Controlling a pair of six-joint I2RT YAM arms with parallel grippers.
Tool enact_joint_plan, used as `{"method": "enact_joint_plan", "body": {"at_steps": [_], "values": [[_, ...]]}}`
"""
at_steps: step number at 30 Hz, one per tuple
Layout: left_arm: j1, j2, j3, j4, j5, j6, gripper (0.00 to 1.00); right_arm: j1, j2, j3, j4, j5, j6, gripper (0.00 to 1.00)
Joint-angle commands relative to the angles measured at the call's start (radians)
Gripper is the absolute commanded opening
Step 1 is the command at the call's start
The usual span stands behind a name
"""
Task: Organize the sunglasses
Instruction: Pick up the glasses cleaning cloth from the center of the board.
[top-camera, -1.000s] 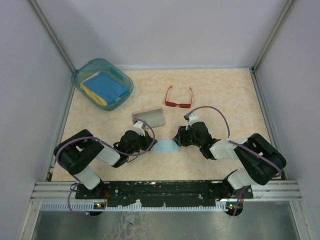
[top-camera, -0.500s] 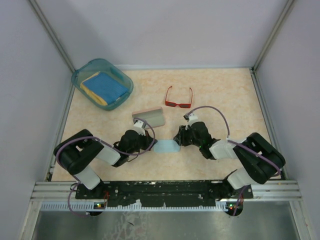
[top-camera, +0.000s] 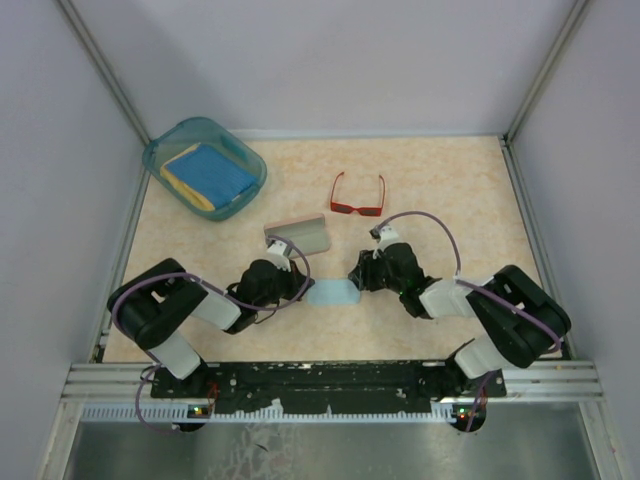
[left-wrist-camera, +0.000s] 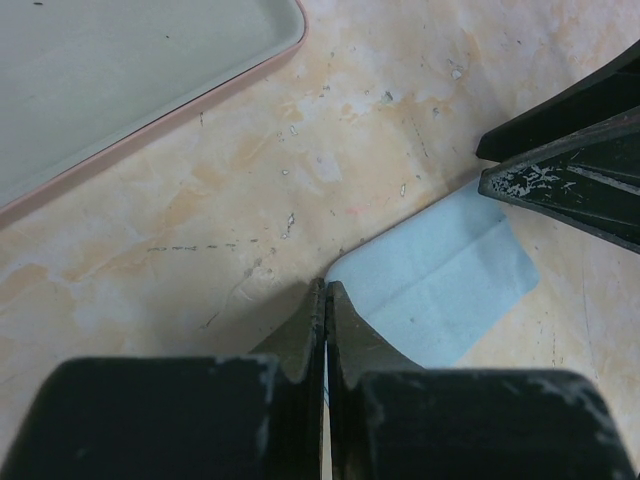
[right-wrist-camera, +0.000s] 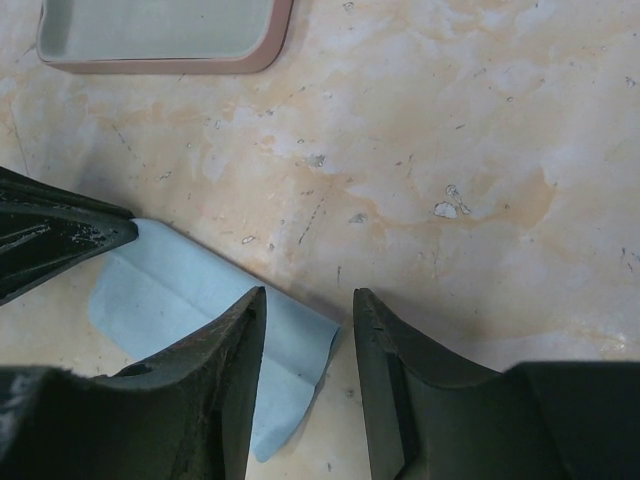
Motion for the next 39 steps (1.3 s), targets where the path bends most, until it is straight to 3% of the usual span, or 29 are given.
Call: {"method": "enact_joint_plan", "body": {"at_steps": [1,16,35,39], "values": [[0.007,-0.017,0.006,-0.024,-0.004,0.011,0.0,-0.007,0.009,-0.004,0.021,-0.021,-0.007,0.4],[0.008,-0.011,0.012,-0.03,-0.004,0.008,0.0,-0.008,0.023,-0.046,0.038,-0.049,0.007,0.36],[0.008,-0.012,0.015,-0.038,-0.001,0.006,0.0,-0.007,0.022,-0.048,0.043,-0.046,0.008,0.15],[0.008,-0.012,0.017,-0.039,-0.001,0.005,0.0,-0.007,0.025,-0.039,0.049,-0.043,0.003,0.04]]}}
